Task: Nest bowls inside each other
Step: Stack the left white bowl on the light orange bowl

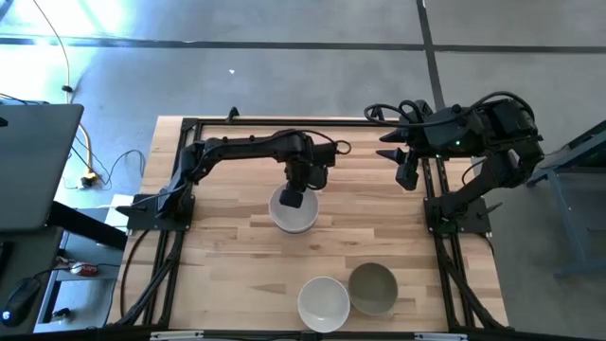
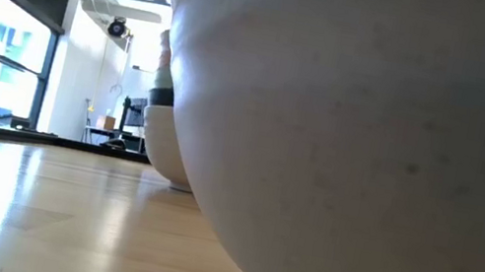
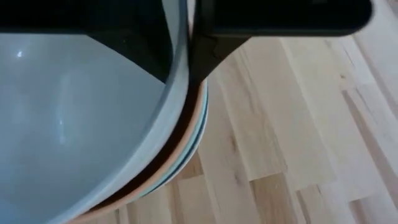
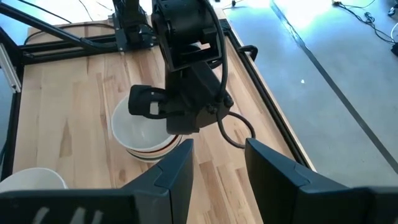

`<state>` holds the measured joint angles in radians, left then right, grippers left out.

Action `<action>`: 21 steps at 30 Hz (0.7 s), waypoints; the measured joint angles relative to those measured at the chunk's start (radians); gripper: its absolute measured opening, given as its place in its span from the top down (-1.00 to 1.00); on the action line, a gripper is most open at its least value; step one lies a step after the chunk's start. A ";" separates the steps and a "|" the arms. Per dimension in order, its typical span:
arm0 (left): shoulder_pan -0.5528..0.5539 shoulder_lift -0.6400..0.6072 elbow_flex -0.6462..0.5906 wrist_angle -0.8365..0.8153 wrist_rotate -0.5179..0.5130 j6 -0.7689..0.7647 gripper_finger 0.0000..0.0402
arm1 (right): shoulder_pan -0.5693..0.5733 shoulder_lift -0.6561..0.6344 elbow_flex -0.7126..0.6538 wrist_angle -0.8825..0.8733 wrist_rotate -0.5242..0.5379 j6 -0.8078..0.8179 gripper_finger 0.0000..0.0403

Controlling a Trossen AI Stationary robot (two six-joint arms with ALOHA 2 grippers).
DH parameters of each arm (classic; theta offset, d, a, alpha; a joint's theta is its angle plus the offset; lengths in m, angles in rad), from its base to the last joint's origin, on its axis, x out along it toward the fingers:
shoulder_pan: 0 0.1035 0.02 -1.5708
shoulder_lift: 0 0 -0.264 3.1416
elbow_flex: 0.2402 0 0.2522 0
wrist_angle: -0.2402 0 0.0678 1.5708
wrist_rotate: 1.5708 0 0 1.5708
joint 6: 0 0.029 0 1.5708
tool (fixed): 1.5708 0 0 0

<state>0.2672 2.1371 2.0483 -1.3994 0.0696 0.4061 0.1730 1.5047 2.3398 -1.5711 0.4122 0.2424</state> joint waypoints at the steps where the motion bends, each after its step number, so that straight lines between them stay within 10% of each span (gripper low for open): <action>1: 0.000 -0.003 0.000 0.000 0.000 0.000 0.73 | 0.000 0.000 0.000 0.000 0.000 0.000 0.32; 21: -0.015 -0.009 0.047 -0.016 -0.126 -0.002 0.40 | 0.000 0.000 0.000 0.000 -0.030 0.003 0.32</action>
<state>0.2523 2.1277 2.0956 -1.4157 -0.0560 0.4042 0.1730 1.5047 2.3398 -1.5711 0.3824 0.2451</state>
